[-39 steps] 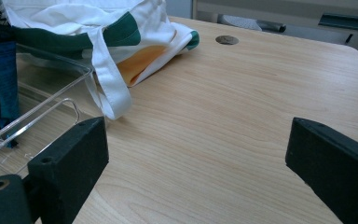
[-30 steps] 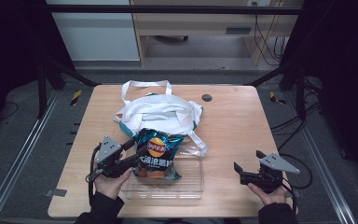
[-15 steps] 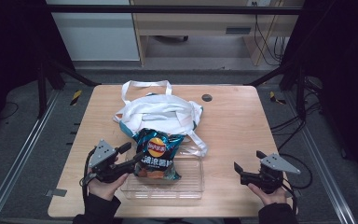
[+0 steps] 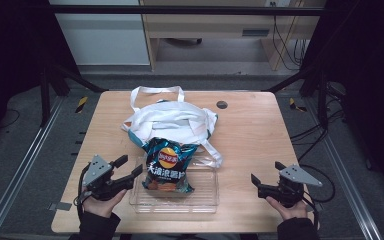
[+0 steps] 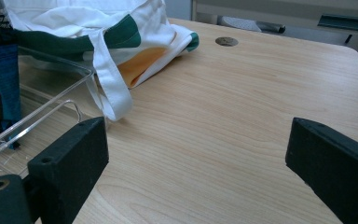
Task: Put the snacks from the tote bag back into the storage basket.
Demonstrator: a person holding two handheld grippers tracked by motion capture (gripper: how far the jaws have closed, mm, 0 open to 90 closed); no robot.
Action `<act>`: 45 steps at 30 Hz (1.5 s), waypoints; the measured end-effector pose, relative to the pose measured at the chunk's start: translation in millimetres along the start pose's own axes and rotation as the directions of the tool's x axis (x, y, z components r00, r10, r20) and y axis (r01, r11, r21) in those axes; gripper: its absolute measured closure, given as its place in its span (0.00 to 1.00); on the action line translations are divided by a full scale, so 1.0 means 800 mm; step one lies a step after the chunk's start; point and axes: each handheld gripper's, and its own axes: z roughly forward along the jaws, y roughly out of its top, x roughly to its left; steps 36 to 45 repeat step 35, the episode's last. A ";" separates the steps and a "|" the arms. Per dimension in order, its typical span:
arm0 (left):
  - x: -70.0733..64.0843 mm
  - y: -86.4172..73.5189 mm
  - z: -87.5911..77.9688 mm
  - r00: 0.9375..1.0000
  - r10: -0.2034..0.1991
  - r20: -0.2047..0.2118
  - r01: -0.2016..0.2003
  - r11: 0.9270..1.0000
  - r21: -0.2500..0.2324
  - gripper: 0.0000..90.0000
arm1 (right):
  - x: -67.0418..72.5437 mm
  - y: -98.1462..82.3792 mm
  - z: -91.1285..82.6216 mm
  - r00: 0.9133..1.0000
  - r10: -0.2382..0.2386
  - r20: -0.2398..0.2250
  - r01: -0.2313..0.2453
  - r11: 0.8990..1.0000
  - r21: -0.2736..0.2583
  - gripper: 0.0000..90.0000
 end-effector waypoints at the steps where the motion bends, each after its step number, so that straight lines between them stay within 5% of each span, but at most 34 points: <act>1: 0.003 -0.001 -0.001 1.000 -0.004 -0.006 0.004 1.000 0.000 0.40 | 0.000 0.000 0.000 1.000 0.000 0.000 0.000 1.000 -0.001 0.07; 9: 0.023 -0.016 -0.011 0.998 0.018 -0.065 -0.017 1.000 0.026 0.38 | 0.000 0.000 0.000 1.000 0.005 -0.001 -0.005 1.000 0.000 0.07; 21: 0.059 -0.042 -0.013 0.992 -0.012 -0.126 0.020 0.998 0.059 0.36 | 0.000 0.000 0.000 1.000 0.005 0.001 -0.005 1.000 0.001 0.07; 45: 0.070 -0.047 -0.011 0.990 -0.030 -0.141 0.041 0.996 0.075 0.37 | -0.001 -0.001 0.001 1.000 0.004 0.005 -0.004 1.000 0.004 0.07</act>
